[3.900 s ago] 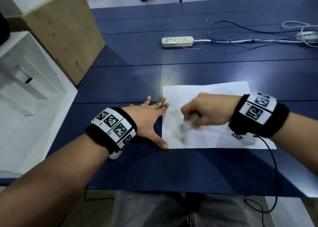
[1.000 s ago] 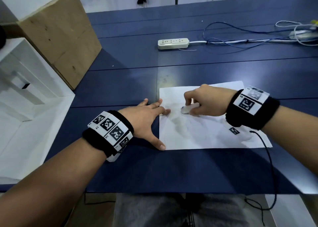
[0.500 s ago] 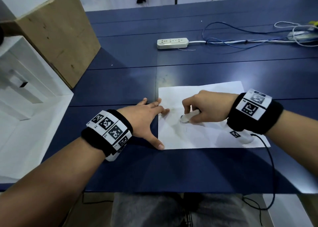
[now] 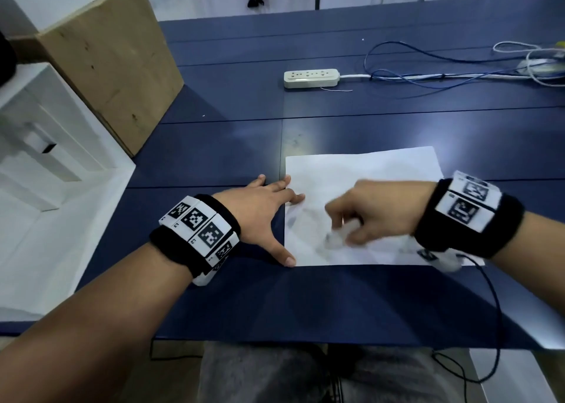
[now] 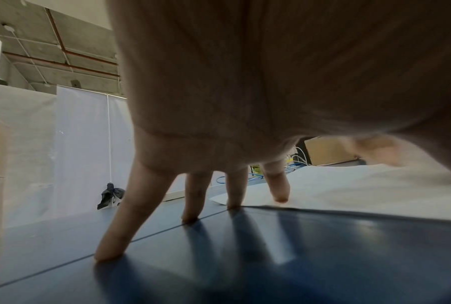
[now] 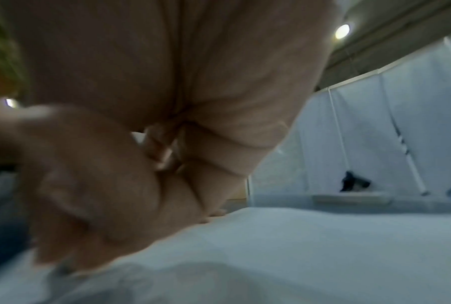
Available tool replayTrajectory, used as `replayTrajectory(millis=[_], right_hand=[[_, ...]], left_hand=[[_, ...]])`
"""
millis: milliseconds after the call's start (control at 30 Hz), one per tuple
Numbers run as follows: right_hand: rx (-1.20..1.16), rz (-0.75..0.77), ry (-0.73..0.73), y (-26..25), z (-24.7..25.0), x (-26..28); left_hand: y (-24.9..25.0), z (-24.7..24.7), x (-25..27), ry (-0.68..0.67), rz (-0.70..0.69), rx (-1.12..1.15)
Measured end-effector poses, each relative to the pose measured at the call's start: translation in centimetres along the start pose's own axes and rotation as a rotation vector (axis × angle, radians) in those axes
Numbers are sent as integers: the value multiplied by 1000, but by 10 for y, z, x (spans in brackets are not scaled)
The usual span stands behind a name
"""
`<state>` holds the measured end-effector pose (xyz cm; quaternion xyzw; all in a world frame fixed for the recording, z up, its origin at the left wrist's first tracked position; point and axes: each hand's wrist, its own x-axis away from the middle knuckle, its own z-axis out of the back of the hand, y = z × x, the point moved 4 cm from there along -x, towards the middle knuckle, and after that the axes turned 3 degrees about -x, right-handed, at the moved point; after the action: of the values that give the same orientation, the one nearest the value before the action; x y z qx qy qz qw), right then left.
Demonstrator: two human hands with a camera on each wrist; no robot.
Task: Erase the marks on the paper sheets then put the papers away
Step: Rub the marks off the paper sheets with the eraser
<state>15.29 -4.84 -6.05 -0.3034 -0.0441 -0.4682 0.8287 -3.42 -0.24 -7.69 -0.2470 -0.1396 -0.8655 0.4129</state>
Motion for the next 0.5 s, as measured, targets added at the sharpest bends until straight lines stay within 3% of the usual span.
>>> replayTrajectory(millis=[67,100,333,500], right_hand=[[-61,47,-126,-11,-15,6],[-66,49,-122,-11,-15,7],[43,-141,180,18,18,-7],[-57,-30,-50,-2,-5,3]], left_hand=[[-1,-1,-1,1,-4,6],[-1,-1,-2,1,-6,8],[-2,-1,-3,40,-17,-11],[-4,-4,-5,76,2,-1]])
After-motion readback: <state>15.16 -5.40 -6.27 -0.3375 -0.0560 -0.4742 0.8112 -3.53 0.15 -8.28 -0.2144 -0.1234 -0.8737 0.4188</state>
